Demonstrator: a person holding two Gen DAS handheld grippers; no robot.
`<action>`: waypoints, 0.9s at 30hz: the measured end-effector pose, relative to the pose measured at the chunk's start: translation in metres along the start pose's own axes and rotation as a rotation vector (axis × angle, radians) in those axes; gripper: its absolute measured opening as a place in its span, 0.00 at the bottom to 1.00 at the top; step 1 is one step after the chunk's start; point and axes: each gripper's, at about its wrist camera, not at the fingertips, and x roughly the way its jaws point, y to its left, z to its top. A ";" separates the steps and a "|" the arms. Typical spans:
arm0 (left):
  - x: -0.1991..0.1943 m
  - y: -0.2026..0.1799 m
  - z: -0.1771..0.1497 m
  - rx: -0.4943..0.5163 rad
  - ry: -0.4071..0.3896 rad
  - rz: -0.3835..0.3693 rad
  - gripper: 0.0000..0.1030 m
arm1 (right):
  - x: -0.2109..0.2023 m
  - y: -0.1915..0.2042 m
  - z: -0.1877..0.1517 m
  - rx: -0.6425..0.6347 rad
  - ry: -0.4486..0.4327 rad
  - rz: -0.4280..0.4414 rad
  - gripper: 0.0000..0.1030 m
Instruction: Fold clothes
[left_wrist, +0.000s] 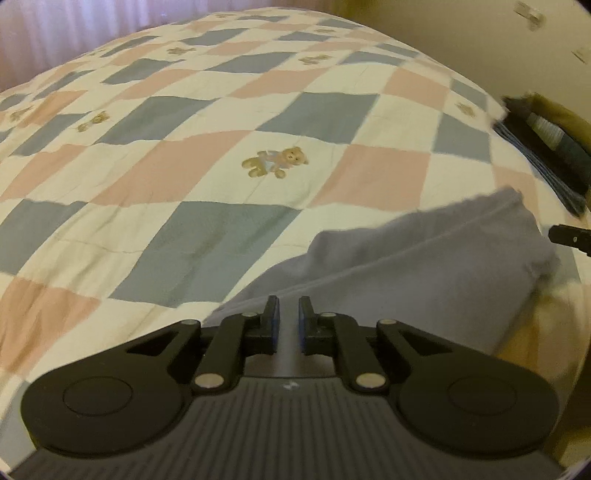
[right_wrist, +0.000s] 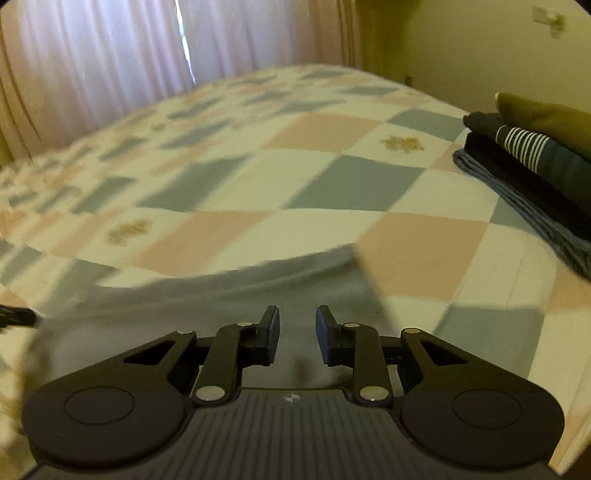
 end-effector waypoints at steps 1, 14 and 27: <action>0.001 0.005 -0.002 0.026 0.012 -0.012 0.07 | -0.010 0.019 -0.006 0.017 -0.009 0.011 0.27; 0.018 0.011 -0.002 0.277 0.182 -0.051 0.10 | 0.000 0.163 -0.083 0.205 0.162 -0.012 0.26; -0.008 -0.013 -0.017 0.267 0.257 -0.032 0.19 | -0.040 0.134 -0.083 0.375 0.110 -0.180 0.32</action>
